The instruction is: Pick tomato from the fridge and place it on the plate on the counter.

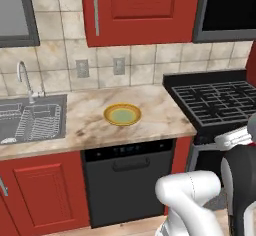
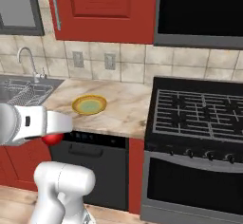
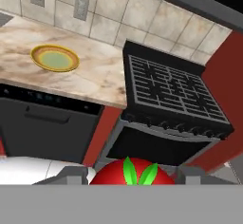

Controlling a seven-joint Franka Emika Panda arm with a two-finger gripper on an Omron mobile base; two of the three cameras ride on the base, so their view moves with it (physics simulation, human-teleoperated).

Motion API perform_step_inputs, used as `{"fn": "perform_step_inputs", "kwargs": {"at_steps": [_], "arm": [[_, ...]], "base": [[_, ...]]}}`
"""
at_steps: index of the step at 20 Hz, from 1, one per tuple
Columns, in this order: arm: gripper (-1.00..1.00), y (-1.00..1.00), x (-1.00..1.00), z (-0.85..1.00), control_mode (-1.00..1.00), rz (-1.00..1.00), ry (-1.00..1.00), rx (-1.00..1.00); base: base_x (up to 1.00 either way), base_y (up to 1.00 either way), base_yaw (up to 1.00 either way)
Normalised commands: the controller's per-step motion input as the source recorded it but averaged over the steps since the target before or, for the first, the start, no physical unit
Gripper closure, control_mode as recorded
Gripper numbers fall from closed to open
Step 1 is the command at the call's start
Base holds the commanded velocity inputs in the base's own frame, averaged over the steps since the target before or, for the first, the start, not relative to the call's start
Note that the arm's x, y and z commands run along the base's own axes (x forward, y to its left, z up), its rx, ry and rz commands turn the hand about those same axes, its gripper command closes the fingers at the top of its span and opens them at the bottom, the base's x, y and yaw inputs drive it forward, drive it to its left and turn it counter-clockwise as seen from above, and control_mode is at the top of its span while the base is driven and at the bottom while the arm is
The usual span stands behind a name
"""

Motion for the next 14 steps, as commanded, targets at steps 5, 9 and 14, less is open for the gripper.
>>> {"fn": "perform_step_inputs", "kwargs": {"at_steps": [5,9,14], "arm": [[1.0,0.0,0.0,0.0,1.0,0.0,0.0,0.0],[1.0,0.0,0.0,0.0,1.0,0.0,0.0,0.0],[1.0,0.0,0.0,0.0,1.0,0.0,0.0,0.0]], "base": [[0.93,1.0,-0.19],[0.86,0.85,-0.14],[0.44,0.28,-0.03]]}}
